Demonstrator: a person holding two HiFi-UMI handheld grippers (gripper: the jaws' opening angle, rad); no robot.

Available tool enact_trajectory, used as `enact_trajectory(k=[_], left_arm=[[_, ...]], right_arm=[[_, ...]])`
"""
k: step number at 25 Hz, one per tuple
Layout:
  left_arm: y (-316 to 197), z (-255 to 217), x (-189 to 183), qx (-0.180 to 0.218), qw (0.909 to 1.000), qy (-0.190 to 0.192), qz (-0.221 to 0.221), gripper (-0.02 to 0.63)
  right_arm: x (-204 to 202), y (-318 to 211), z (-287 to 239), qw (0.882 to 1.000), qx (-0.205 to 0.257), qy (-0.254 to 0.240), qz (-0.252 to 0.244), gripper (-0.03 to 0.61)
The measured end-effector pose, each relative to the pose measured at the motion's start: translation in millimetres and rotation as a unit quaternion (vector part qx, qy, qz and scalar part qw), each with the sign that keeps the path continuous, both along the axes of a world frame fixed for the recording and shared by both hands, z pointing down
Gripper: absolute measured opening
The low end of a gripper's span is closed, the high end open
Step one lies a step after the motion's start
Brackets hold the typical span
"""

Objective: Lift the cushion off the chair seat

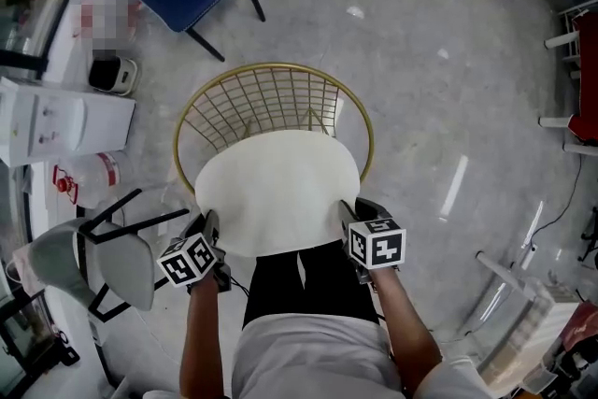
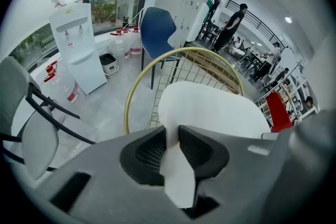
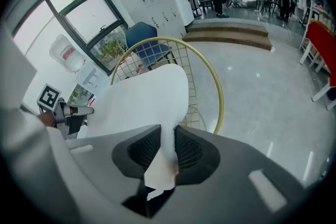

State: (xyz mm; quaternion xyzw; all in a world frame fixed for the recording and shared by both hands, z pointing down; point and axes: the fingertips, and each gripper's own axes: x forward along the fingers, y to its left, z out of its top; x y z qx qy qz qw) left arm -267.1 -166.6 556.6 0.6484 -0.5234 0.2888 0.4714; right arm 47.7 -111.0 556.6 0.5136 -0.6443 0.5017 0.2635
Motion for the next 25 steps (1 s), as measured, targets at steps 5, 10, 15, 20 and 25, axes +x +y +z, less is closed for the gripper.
enact_trajectory(k=[5, 10, 15, 20, 25], left_arm=[[10, -31, -1, 0.013, 0.9999, 0.01, 0.002, 0.083], [17, -58, 1, 0.028, 0.9992, 0.026, -0.002, 0.083], [21, -86, 4, 0.047, 0.9981, 0.04, -0.002, 0.081], [19, -106, 7, 0.073, 0.9962, 0.049, -0.003, 0.083], [29, -123, 5, 0.087, 0.9945, 0.058, -0.011, 0.081]], right_arm=[[0, 8, -33, 1.0, 0.013, -0.003, -0.015, 0.081], [4, 9, -62, 0.999, 0.031, -0.001, -0.027, 0.081], [7, 8, -90, 0.998, 0.049, -0.001, -0.038, 0.081], [11, 3, -113, 0.996, 0.07, -0.002, -0.047, 0.081], [10, 13, -136, 0.995, 0.085, -0.003, -0.052, 0.081]])
